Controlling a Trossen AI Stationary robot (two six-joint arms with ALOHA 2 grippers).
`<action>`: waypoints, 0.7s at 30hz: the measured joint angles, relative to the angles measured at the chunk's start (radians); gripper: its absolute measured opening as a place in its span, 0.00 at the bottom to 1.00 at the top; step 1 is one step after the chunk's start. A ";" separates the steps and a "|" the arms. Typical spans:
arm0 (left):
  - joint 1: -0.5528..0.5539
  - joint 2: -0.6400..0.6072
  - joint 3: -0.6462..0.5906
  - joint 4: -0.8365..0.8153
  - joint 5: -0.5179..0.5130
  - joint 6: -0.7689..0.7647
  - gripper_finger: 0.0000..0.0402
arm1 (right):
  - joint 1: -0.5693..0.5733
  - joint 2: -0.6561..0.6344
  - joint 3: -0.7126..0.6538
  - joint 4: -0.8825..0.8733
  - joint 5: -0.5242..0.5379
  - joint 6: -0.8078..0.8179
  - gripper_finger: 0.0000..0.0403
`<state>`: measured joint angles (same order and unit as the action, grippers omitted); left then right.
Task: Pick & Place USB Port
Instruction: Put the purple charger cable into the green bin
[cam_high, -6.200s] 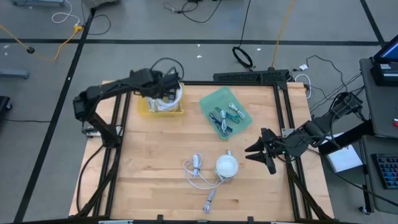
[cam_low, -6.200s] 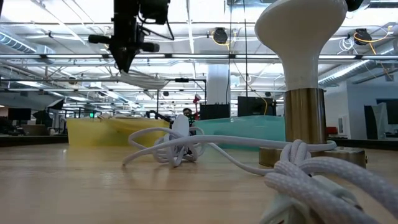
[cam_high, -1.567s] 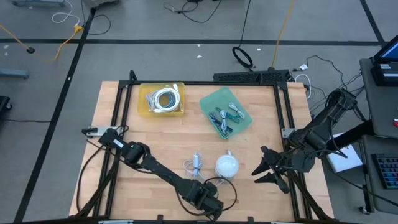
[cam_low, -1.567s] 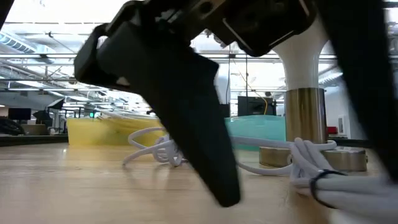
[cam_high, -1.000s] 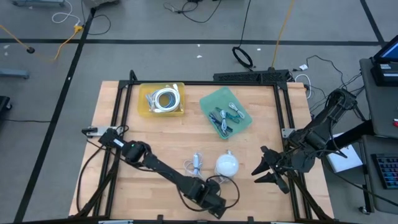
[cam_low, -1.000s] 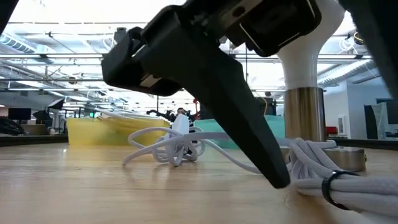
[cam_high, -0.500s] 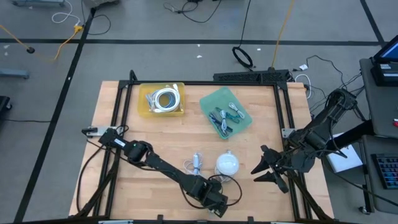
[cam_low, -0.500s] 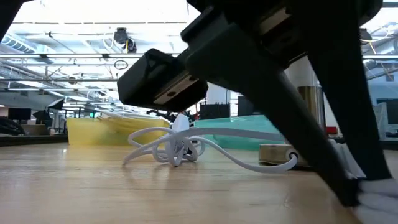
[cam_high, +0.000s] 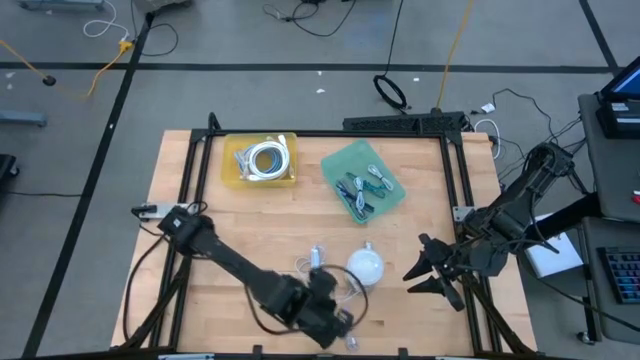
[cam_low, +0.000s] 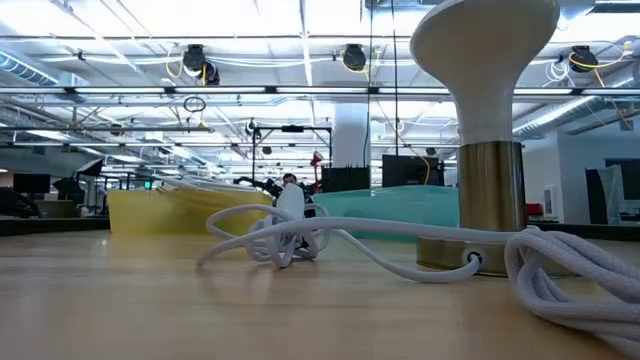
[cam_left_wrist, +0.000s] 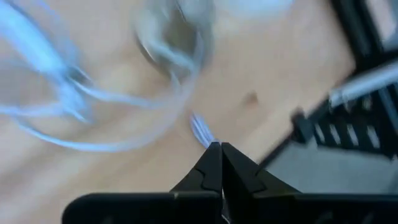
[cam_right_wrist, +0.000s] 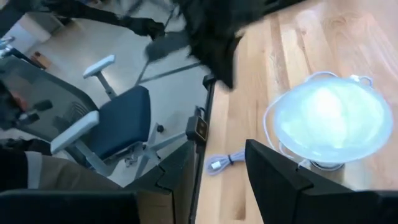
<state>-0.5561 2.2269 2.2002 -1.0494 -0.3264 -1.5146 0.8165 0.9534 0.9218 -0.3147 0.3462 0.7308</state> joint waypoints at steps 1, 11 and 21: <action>0.007 -0.025 0.000 -0.037 -0.034 -0.003 0.00 | 0.000 0.000 0.000 0.003 0.001 -0.006 0.33; 0.075 -0.091 -0.001 0.109 0.120 0.430 0.03 | -0.005 0.000 0.000 0.005 0.020 -0.002 0.33; -0.042 -0.062 0.001 -0.022 0.121 0.935 0.03 | 0.003 0.000 0.000 -0.061 0.018 0.016 0.33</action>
<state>-0.5977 2.1646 2.2009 -1.0717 -0.2050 -0.5792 0.8200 0.9531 0.9218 -0.3762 0.3643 0.7471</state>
